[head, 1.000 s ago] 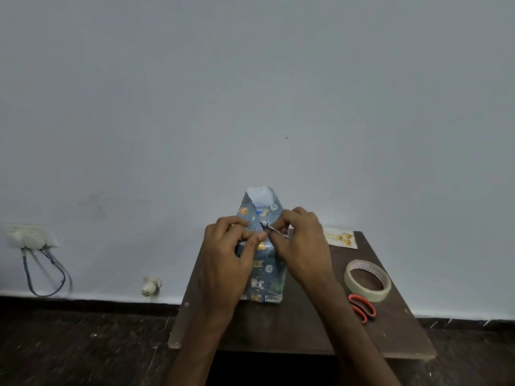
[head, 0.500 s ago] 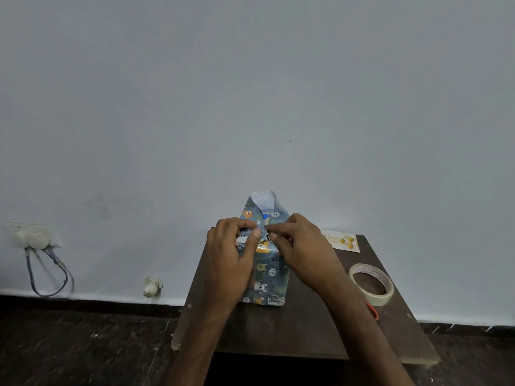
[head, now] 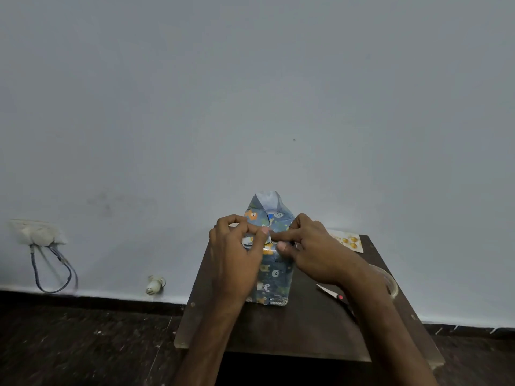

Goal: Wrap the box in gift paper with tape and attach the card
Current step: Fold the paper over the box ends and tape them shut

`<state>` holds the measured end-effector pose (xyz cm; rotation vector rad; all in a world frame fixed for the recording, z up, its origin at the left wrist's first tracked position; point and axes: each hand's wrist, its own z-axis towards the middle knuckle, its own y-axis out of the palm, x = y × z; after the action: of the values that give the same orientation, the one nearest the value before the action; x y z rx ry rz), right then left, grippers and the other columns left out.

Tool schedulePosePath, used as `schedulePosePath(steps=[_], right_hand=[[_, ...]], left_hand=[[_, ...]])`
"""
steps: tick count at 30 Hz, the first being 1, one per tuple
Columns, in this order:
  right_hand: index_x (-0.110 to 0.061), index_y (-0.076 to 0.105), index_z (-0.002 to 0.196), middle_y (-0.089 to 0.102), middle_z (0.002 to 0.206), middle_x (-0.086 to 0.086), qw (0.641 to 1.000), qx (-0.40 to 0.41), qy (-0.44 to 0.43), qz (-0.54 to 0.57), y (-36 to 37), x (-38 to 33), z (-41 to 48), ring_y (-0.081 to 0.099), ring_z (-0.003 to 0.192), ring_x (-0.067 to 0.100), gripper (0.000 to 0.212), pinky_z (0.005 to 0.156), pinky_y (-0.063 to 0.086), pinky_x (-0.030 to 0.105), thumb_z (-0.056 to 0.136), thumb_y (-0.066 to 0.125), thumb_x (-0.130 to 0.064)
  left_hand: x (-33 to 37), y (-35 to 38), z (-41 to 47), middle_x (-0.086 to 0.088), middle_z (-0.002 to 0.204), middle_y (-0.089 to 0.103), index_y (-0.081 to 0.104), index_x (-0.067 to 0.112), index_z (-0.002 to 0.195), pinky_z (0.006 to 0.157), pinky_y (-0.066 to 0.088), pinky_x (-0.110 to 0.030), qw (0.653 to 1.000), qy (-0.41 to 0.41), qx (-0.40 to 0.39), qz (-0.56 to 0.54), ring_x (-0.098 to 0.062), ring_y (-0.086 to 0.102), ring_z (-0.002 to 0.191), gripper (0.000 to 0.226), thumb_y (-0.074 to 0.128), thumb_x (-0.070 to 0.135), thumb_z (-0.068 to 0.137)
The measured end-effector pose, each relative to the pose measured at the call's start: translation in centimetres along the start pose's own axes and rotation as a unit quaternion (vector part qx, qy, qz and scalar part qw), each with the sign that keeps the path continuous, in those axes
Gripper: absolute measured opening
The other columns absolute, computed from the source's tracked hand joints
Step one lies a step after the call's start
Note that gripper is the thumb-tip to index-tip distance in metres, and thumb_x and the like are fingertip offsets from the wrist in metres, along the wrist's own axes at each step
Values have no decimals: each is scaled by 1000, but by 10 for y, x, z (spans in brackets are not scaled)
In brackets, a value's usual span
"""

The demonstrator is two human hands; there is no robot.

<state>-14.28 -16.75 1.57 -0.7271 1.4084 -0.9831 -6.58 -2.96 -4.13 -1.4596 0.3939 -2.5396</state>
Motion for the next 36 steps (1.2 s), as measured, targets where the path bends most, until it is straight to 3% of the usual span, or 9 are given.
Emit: schedulePosePath(steps=[3, 8, 11, 15, 22, 27, 29, 32, 36], right_hand=[[-28, 76, 93, 47, 96, -2, 989, 8, -11, 150, -5, 3, 2, 50, 92, 14, 25, 85, 48, 30, 101, 53, -31], [-27, 65, 110, 60, 105, -8, 928, 284, 6, 242, 13, 16, 21, 53, 82, 4, 31, 70, 43, 21, 83, 76, -18], [-32, 55, 133, 52, 121, -10, 943, 251, -12, 218, 17, 22, 32, 51, 105, 9, 52, 84, 50, 29, 86, 74, -23], [-24, 73, 95, 66, 100, -12, 935, 279, -42, 216, 25, 26, 40, 61, 95, 10, 10, 86, 52, 40, 86, 74, -20], [-36, 75, 111, 58, 118, -20, 972, 146, -110, 146, 12, 48, 24, 51, 115, 2, 20, 91, 40, 17, 97, 61, -37], [-38, 75, 112, 41, 143, -19, 960, 134, -37, 243, 24, 41, 10, 36, 135, 3, 45, 106, 40, 26, 93, 42, -62], [-29, 78, 89, 62, 125, -3, 926, 169, 19, 337, 33, 26, 11, 56, 122, 12, 44, 100, 50, 38, 91, 52, -64], [-18, 65, 77, 72, 87, 6, 896, 216, 72, 381, 48, 9, 18, 70, 85, 26, 42, 81, 55, 53, 80, 62, -60], [-24, 35, 115, 59, 116, 12, 867, 200, 137, 435, 42, 13, 20, 71, 81, 18, 58, 76, 60, 40, 80, 76, -45]], left_hand=[[2, -6, 6, 13, 118, 52, 75, 38, 84, 99, 51, -39, 989, -93, -52, -98, -7, 54, 116, 21, 84, 49, 69], [9, -13, 13, -5, 113, 61, 47, 56, 118, 72, 62, -38, 942, -207, -135, -228, -20, 70, 97, 72, 91, 30, 67], [15, -11, 16, -7, 109, 62, 45, 39, 137, 53, 56, -23, 911, -234, -152, -302, -15, 72, 80, 75, 77, -1, 82], [15, -10, 21, -14, 123, 61, 53, 37, 135, 53, 56, -24, 900, -235, -166, -326, -22, 73, 87, 71, 71, -8, 84], [14, -9, 20, -14, 112, 69, 59, 15, 115, 55, 55, -26, 898, -233, -181, -326, -20, 73, 77, 31, 68, 0, 89], [14, 2, 14, 22, 98, 65, 57, 9, 95, 69, 55, -21, 948, -170, -131, -235, -9, 69, 89, 7, 62, 13, 91], [16, 2, 12, 12, 118, 65, 60, 19, 90, 93, 54, -32, 951, -165, -124, -230, -16, 65, 109, 18, 60, 36, 90], [15, 3, 11, -15, 111, 70, 59, 20, 91, 87, 58, -51, 940, -190, -132, -251, -31, 72, 97, 24, 61, 44, 96], [16, 4, 12, -7, 114, 65, 50, 25, 114, 66, 61, -35, 925, -244, -92, -276, -24, 72, 89, 29, 68, 16, 93]])
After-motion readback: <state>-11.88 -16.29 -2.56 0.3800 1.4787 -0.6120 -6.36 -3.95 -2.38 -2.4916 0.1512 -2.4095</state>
